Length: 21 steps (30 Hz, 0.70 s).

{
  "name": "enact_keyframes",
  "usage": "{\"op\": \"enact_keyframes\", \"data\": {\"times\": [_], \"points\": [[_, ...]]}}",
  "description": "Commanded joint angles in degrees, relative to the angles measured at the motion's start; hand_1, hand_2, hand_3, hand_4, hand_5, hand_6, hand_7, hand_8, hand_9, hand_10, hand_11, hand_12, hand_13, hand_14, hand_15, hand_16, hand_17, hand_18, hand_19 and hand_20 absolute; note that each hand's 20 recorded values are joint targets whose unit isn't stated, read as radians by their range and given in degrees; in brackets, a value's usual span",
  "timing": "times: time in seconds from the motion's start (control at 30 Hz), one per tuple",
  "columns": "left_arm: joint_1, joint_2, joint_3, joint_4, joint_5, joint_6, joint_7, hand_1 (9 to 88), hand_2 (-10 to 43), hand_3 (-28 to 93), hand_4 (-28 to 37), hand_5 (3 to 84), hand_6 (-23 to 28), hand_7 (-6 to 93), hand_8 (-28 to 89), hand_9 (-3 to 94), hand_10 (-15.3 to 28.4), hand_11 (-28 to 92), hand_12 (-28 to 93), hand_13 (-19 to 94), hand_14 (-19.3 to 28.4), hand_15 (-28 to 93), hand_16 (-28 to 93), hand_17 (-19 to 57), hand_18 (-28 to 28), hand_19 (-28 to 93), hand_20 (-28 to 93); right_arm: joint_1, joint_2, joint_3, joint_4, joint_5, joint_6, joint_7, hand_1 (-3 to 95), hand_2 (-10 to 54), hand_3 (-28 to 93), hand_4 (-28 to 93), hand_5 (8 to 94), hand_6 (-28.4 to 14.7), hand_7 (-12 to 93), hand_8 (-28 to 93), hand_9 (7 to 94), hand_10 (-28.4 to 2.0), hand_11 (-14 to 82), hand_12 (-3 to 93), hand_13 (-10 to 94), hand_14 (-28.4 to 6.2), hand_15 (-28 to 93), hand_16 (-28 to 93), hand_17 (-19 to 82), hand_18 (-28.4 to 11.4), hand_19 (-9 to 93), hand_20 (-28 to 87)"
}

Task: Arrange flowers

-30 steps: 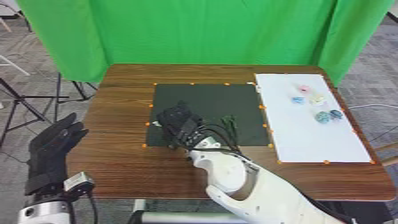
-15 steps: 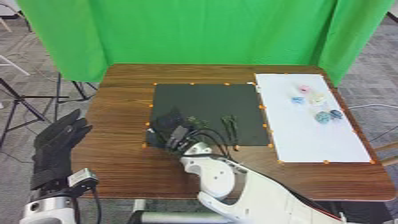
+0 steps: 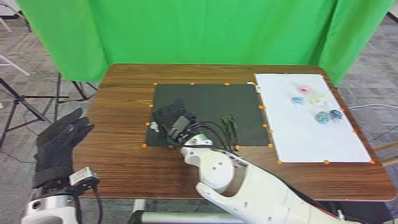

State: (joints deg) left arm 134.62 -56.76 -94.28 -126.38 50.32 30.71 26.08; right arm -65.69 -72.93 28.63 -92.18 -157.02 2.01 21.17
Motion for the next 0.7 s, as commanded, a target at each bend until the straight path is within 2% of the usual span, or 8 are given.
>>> {"op": "enact_keyframes", "data": {"times": [0.03, 0.1, 0.2, 0.23, 0.33, 0.37, 0.47, 0.7], "points": [[0.1, -0.31, 0.12, 0.18, 0.61, -0.78, -0.83, 25.8, 5.0, 83, -20.1, 41.9, 11.5, 15.2, -11, 34.5, 20.2, 39, 7, 24, 27.1, 67, -17, -9.2, 21.5, 60, 3, -0.7, -1.1, 0.1, -0.7, -1.0, -2.7, 0.2, 40.5, -9.0, 79, -28, 70.9, -2.5, 24, -1, 69.5, -14.5, 32.5, 19.1, 66, -9.6, 74, 19, 30, -19.8, 87, -4], [-0.1, 0.22, 0.41, 0.25, 0.2, -0.39, -0.34, 26.0, 4.8, 83, -20.0, 42.0, 11.5, 15.3, -11, 34.5, 20.2, 39, 7, 24, 27.1, 67, -17, -9.2, 21.5, 60, 3, -1.7, -1.9, 1.4, -0.6, -1.4, -4.0, -0.6, 40.2, -9.3, 80, -28, 70.8, -2.6, 24, -1, 69.4, -14.6, 32.5, 19.0, 66, -9.6, 74, 19, 30, -19.9, 87, -4], [-0.4, 0.23, 0.57, 0.36, 0.37, -0.54, -0.53, 26.1, 4.8, 83, -20.0, 42.0, 11.5, 15.3, -11, 34.5, 20.2, 39, 7, 24, 27.0, 67, -17, -9.2, 21.5, 60, 3, -2.0, -2.2, 1.6, -0.5, -2.2, -4.7, -0.8, 40.1, -9.4, 80, -28, 70.7, -2.6, 24, -2, 69.4, -14.6, 32.6, 18.8, 66, -9.7, 74, 18, 30, -19.9, 87, -4], [-0.5, 0.61, 0.82, 0.42, -0.01, -0.16, -0.23, 26.1, 4.8, 83, -20.0, 42.0, 11.5, 15.3, -11, 34.5, 20.2, 39, 7, 24, 27.0, 67, -17, -9.2, 21.5, 60, 3, -2.0, -2.3, 1.5, -0.3, -2.2, -4.6, -0.4, 40.1, -9.4, 80, -28, 70.6, -2.7, 24, -2, 69.3, -14.6, 32.7, 18.8, 66, -9.9, 75, 18, 30, -20.0, 87, -3], [-0.6, 0.6, 0.79, 0.4, 0.25, -0.34, -0.47, 26.0, 4.7, 83, -19.8, 42.0, 11.5, 15.3, -11, 34.5, 20.1, 39, 7, 24, 27.1, 67, -17, -9.2, 21.5, 60, 3, -0.9, -1.6, -0.1, -0.5, -0.8, -4.6, 1.2, 39.9, -9.4, 80, -28, 70.5, -2.7, 24, -2, 69.3, -14.6, 32.8, 18.8, 66, -9.9, 75, 18, 30, -20.1, 87, -3], [-0.5, 1.44, 1.09, 0.38, -0.41, 0.24, 0.09, 26.1, 4.7, 83, -19.8, 42.0, 11.5, 15.3, -11, 34.4, 20.2, 39, 7, 24, 27.1, 67, -17, -9.2, 21.5, 60, 3, -0.7, -1.7, -0.2, -0.5, -0.6, -5.0, 1.4, 39.7, -9.3, 80, -28, 70.0, -2.8, 24, -2, 69.0, -14.7, 32.8, 18.8, 66, -9.9, 75, 18, 30, -20.1, 87, -3], [-0.6, 1.2, 1.15, 0.41, -0.37, 0.18, -0.07, 26.2, 4.5, 83, -19.7, 42.0, 11.5, 15.3, -11, 34.4, 20.2, 39, 7, 24, 27.0, 67, -17, -9.2, 21.5, 60, 3, 0.7, -1.2, -1.9, -0.4, 0.7, -4.2, 2.9, 36.8, -9.4, 81, -27, 68.0, -3.2, 23, -13, 67.5, -15.4, 33.1, 18.7, 65, -10.3, 75, 19, 30, -20.6, 87, -2], [-1.2, 1.06, 1.42, 0.49, 0.05, -0.25, -0.41, 26.4, 4.4, 83, -19.6, 42.0, 11.5, 15.4, -11, 34.4, 20.2, 39, 7, 24, 27.0, 67, -17, -9.2, 21.5, 60, 3, 2.2, -1.3, -2.9, 0.3, 1.5, -3.5, 4.7, 35.7, -9.5, 81, -28, 67.5, -3.8, 23, -13, 66.9, -15.9, 33.3, 18.8, 65, -10.7, 76, 18, 29, -21.1, 86, -2]]}}
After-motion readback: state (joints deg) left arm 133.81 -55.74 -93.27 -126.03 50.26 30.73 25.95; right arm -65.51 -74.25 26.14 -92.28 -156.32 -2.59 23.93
